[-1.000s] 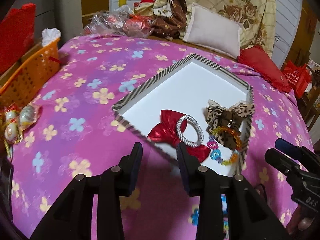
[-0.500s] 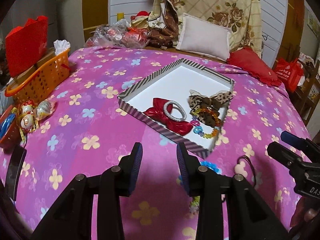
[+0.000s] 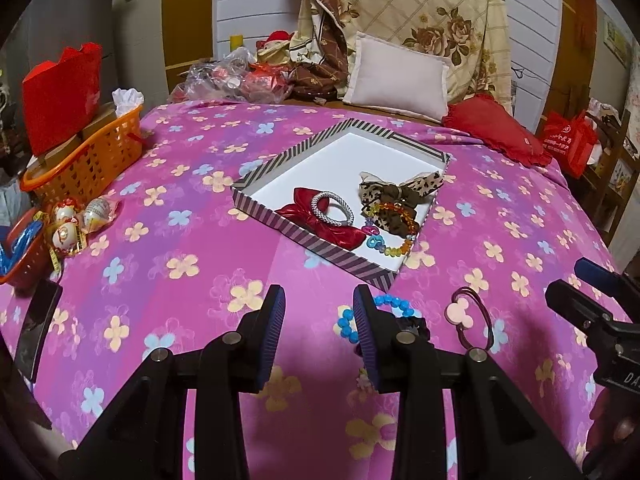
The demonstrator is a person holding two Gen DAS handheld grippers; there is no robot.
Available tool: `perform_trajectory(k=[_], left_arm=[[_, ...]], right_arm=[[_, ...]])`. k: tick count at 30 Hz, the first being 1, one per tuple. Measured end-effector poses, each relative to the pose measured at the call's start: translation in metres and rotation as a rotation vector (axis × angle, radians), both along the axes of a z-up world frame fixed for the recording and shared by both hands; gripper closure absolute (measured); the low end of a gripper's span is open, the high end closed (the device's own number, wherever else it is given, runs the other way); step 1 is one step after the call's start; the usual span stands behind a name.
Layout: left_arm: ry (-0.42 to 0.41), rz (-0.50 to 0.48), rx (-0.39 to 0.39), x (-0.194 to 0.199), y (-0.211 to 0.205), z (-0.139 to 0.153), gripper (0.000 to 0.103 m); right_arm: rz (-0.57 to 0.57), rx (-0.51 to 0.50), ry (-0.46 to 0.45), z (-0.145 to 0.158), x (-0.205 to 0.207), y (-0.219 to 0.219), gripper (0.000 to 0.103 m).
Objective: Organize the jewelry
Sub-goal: 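Withdraw both grippers from the tray toward the remaining blue bracelet and scrunchie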
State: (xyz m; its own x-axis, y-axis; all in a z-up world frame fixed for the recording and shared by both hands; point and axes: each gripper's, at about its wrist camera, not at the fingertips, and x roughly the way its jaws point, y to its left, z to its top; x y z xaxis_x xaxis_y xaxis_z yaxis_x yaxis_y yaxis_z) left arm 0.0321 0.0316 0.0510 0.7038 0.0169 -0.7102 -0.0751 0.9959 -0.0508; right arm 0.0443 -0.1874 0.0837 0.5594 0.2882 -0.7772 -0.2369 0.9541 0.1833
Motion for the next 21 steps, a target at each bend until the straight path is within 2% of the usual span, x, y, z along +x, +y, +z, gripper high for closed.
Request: perform_trajectory(k=[10, 21], left_arm=[[0.003, -0.009, 0.020, -0.008, -0.008, -0.003, 0.078], [0.014, -0.015, 0.017, -0.009, -0.010, -0.008, 0.078]], right_arm=[[-0.018, 0.042, 0.012, -0.004, -0.010, -0.013, 0.013], [-0.017, 0.031, 0.032, -0.009, -0.011, -0.008, 0.013]])
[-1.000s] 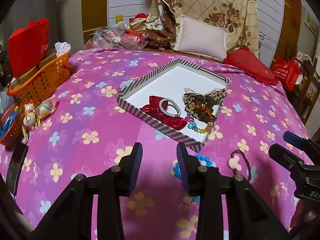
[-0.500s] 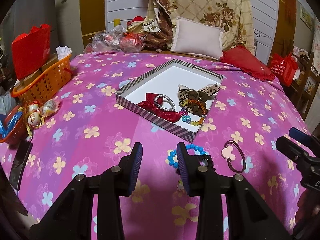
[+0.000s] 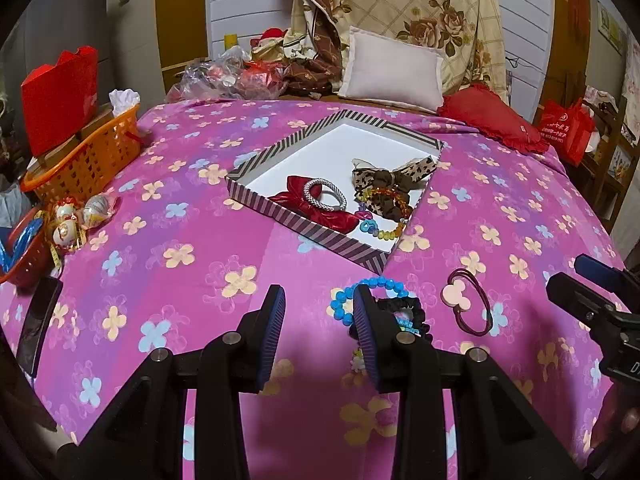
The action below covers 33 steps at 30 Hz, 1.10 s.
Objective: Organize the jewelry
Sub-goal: 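Withdraw both grippers from the tray toward the remaining blue bracelet and scrunchie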
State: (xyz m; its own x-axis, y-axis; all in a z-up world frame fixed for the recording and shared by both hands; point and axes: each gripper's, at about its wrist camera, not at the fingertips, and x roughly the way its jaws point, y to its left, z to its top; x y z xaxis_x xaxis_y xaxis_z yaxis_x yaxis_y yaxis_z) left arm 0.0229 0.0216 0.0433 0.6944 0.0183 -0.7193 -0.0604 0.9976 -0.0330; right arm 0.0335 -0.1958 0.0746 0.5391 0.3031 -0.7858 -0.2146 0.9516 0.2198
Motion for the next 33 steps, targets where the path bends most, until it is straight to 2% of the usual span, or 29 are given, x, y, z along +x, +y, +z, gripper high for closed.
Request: perform_trajectory(k=[15, 22, 29, 33], left_arm=[[0.006, 0.001, -0.003, 0.000, 0.001, -0.003, 0.078], [0.040, -0.012, -0.041, -0.001, 0.010, -0.013, 0.078], [0.085, -0.076, -0.089, -0.006, 0.016, -0.027, 0.078], [0.108, -0.101, -0.109, -0.009, 0.018, -0.037, 0.078]], right_arm=[[0.030, -0.007, 0.011, -0.005, -0.001, 0.006, 0.013], [0.034, -0.018, 0.035, -0.012, -0.001, 0.006, 0.013], [0.047, -0.034, 0.046, -0.019, -0.002, 0.005, 0.013], [0.049, -0.025, 0.061, -0.023, -0.001, 0.004, 0.018]])
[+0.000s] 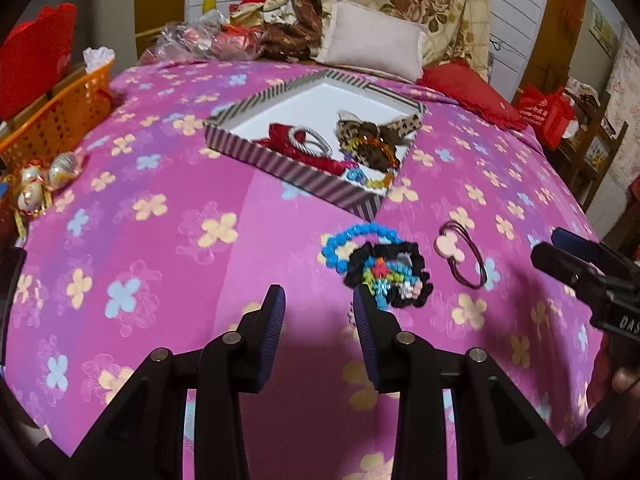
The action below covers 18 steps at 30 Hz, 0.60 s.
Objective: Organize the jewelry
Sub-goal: 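Withdraw both grippers from the tray toward the remaining blue bracelet and scrunchie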
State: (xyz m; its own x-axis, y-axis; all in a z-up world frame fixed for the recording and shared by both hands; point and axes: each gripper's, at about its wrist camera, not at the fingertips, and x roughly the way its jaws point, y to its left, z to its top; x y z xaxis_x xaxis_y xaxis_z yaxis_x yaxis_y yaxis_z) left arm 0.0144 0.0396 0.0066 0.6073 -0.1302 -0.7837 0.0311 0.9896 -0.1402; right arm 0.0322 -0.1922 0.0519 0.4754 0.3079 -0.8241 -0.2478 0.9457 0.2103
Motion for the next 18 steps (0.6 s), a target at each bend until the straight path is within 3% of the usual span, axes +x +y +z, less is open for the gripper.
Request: perform_trajectory(k=[13, 18], left_arm=[[0.042, -0.092, -0.043, 0.001, -0.018, -0.012, 0.078], [0.049, -0.100, -0.059, 0.002, -0.021, -0.015, 0.078]], right_arm=[[0.000, -0.004, 0.022, -0.009, 0.001, -0.001, 0.022], [0.003, -0.004, 0.047, -0.020, 0.005, -0.004, 0.032]])
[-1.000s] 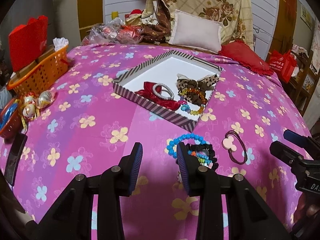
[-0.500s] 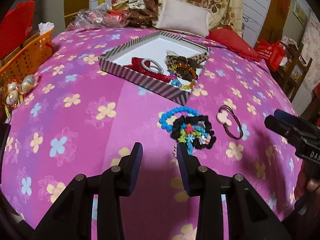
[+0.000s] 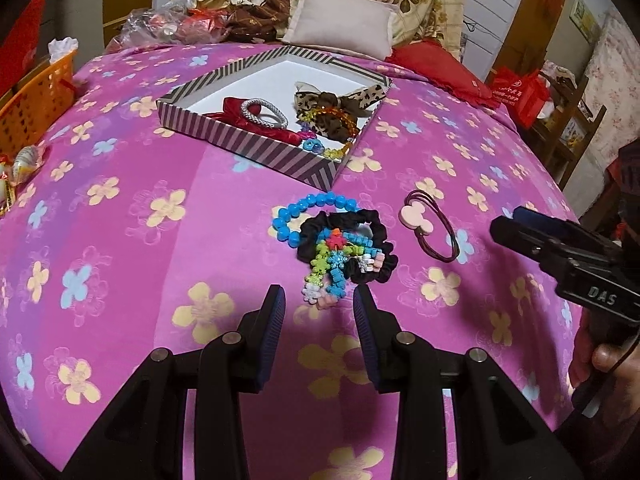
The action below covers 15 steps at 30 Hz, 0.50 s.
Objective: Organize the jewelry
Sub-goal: 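Withdraw both grippers from the tray toward the remaining blue bracelet and scrunchie, then grasp the multicolour beaded bracelet with the left gripper while the right grasps the pink hair tie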
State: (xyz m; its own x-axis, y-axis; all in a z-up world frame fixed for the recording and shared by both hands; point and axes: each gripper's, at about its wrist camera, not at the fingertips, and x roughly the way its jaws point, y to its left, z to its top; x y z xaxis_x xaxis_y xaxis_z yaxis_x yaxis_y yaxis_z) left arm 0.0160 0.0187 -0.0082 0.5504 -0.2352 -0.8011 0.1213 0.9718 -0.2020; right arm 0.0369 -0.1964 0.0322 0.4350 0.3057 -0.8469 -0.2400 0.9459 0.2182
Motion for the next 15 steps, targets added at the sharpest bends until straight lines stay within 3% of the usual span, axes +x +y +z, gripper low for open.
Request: perform_trajectory(k=[8, 15], left_arm=[[0.014, -0.024, -0.019, 0.001, -0.003, -0.004, 0.077], [0.018, -0.052, -0.039, 0.005, -0.009, -0.009, 0.072]], right_arm=[[0.006, -0.014, 0.042, -0.021, 0.013, 0.003, 0.048], [-0.005, 0.011, 0.054, -0.025, 0.016, -0.001, 0.048]])
